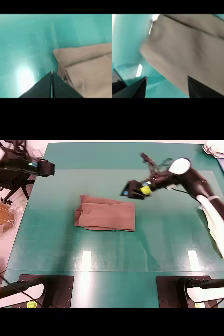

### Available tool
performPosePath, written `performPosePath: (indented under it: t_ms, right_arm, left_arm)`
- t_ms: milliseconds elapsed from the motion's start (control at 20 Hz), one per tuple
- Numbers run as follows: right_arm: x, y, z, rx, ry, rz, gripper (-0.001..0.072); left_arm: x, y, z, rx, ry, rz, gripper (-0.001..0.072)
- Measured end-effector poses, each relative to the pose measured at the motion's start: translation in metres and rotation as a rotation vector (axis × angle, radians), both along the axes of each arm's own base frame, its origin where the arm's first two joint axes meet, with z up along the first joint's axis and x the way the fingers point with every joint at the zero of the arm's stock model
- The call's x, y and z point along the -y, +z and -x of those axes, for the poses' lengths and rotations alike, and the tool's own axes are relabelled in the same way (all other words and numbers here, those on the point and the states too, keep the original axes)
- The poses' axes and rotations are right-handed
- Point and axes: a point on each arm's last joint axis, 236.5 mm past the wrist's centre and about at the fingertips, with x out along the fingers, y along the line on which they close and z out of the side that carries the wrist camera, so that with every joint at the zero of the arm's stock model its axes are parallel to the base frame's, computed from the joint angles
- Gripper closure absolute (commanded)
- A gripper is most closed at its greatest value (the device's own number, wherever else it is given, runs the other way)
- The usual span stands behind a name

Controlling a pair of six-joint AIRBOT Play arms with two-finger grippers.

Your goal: Fold the shirts.

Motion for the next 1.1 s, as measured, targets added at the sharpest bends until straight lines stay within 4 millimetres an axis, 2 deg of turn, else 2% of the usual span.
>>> performPosePath:
  t_ms: [150,250,350,450,750,1100]
  right_arm:
    - [0.046,-0.037,0.021,-0.049,-0.103,0.038,0.0134]
    - [0.069,-0.064,0.027,-0.058,-0.152,0.065,0.0039]
    - [0.081,-0.087,0.032,-0.065,-0.149,0.073,0.0039]
    - [0.084,-0.103,0.033,-0.064,-0.131,0.048,0.0039]
    - [0.067,-0.135,0.031,-0.076,-0.073,-0.073,0.0039]
    - [0.018,-0.147,0.033,-0.082,-0.040,-0.184,0.0055]
  left_arm:
    - [0.002,0.012,0.023,-0.014,-0.041,0.010,0.0686]
    - [0.003,0.016,0.032,-0.020,-0.057,0.014,0.0686]
    - [0.006,0.019,0.038,-0.028,-0.072,0.023,0.0686]
    - [0.008,0.019,0.042,-0.034,-0.081,0.030,0.0686]
    - [0.017,0.018,0.053,-0.070,-0.115,0.058,0.0685]
    - [0.022,0.016,0.058,-0.092,-0.132,0.072,0.0686]
